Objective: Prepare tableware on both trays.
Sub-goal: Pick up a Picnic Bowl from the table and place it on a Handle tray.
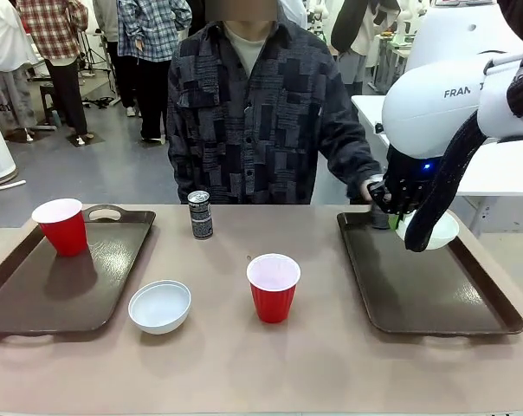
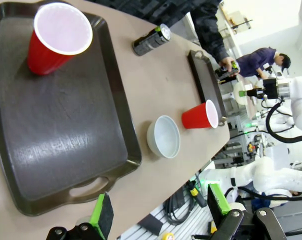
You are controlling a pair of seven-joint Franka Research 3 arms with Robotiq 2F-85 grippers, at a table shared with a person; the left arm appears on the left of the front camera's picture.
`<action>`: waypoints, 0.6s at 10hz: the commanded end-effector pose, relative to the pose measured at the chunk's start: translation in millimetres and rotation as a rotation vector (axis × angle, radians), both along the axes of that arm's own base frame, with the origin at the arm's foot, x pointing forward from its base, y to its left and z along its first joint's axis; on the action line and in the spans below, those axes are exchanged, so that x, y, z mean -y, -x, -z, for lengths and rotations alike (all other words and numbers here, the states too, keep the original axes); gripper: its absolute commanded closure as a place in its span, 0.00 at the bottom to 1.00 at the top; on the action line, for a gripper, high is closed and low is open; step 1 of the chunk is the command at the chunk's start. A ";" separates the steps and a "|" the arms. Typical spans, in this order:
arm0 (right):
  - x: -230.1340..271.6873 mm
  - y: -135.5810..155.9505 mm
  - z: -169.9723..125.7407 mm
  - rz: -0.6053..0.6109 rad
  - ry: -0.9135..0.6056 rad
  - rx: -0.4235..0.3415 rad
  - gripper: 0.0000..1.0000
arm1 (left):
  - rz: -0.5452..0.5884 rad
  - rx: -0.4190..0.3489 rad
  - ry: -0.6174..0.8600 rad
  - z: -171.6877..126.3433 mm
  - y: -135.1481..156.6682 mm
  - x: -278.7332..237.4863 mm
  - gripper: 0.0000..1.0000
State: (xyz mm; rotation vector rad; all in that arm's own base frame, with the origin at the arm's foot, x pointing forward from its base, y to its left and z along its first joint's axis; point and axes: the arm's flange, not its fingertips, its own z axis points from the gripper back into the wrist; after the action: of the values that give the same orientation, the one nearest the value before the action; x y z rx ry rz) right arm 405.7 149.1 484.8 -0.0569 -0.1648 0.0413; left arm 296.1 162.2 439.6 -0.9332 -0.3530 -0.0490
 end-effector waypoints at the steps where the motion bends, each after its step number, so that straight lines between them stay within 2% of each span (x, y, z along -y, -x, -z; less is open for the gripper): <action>1: -3.2 12.7 17.0 -0.065 0.055 -0.113 0.96 | 0.005 0.024 0.017 0.0 0.0 -2.0 0.00; 2: -12.0 54.1 12.8 -0.165 0.055 -0.060 0.96 | 0.005 0.024 0.017 0.0 0.0 -2.0 0.00; 3: -17.1 77.7 6.0 -0.192 0.082 0.005 0.96 | 0.005 0.024 0.017 0.0 0.0 -2.0 0.00; 4: -10.7 72.7 4.2 -0.135 0.077 -0.016 0.96 | 0.005 0.024 0.017 0.0 0.0 -2.0 0.00; 6: -4.7 58.8 8.7 -0.124 0.047 -0.046 0.96 | 0.005 0.024 0.017 0.0 0.0 -2.0 0.00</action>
State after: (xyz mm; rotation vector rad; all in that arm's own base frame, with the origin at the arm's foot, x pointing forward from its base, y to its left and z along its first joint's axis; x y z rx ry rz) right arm 335.0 162.3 481.6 -0.1199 -0.1428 0.1774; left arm 296.0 162.3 439.6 -0.9332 -0.3532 -0.0484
